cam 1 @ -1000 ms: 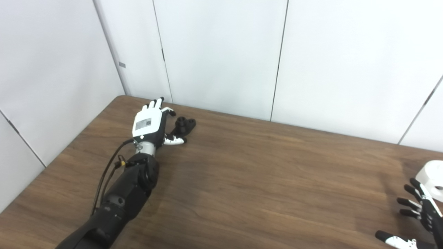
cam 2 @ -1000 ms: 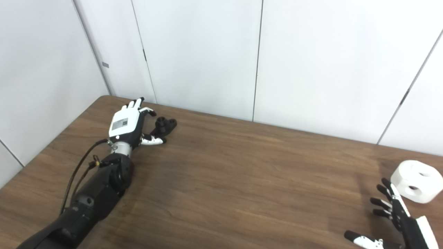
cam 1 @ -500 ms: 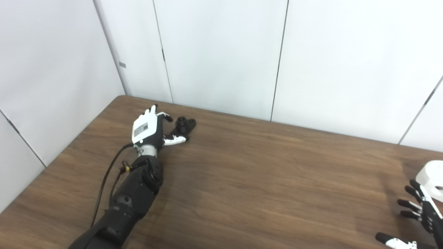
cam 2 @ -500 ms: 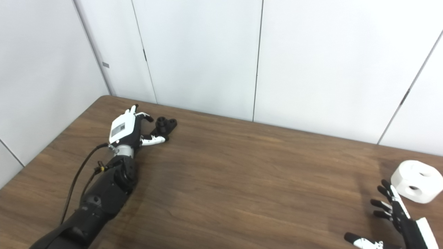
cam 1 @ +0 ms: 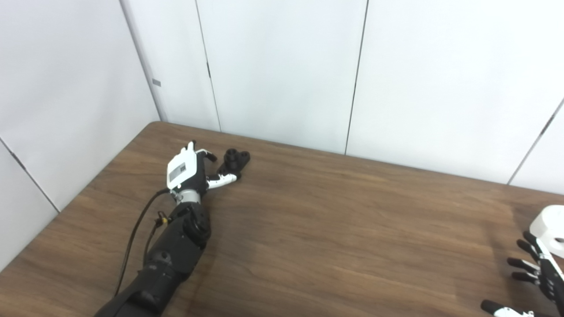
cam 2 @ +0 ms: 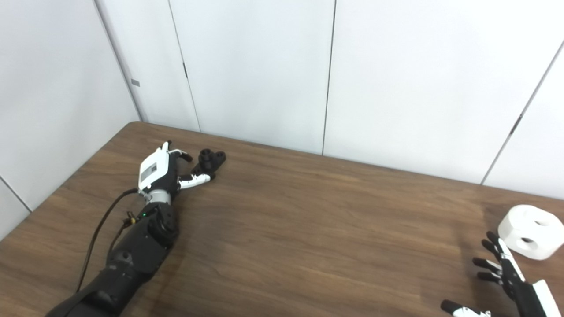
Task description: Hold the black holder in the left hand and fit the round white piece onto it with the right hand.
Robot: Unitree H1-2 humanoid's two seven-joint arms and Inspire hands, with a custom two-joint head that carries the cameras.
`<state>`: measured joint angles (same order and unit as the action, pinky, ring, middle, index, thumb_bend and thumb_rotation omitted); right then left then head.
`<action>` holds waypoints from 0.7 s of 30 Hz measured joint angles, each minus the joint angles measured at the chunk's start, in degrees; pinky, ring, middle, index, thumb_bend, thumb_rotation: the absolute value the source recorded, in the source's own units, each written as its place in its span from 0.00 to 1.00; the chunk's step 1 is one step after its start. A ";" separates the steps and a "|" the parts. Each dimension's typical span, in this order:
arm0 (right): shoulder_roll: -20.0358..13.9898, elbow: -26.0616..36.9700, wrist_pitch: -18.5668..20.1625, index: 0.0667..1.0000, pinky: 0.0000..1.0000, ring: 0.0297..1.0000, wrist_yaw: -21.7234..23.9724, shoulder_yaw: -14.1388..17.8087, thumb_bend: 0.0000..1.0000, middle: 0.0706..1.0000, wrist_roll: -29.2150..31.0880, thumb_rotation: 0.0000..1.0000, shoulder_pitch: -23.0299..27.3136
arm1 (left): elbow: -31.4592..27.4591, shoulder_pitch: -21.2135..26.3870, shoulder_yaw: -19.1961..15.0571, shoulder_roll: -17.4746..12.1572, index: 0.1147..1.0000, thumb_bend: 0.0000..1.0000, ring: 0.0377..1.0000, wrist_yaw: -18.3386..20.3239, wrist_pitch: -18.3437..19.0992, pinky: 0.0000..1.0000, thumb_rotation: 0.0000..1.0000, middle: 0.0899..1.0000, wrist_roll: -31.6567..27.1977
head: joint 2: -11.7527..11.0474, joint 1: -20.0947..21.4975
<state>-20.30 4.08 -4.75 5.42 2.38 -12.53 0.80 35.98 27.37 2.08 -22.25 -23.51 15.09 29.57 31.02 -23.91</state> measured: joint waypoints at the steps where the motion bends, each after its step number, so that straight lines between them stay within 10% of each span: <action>1: 0.00 0.09 0.00 0.96 0.72 0.81 0.05 -0.01 0.78 0.93 -0.03 0.26 -0.08 | 0.00 0.06 -0.60 0.19 0.63 0.93 1.00 0.41 -0.03 1.00 0.32 1.00 -0.85 | 0.09 0.09; 21: -0.42 1.72 0.02 0.96 0.72 0.82 0.57 -0.21 0.80 0.94 -0.96 0.17 -1.24 | 0.59 1.60 -1.42 0.74 0.64 0.91 1.00 3.45 -1.12 1.00 0.31 1.00 -6.05 | 0.97 0.88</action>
<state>-20.72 5.80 -4.74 5.99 2.17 -13.49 -0.45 36.57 28.98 0.67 -21.50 -20.06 13.97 23.52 31.99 -23.03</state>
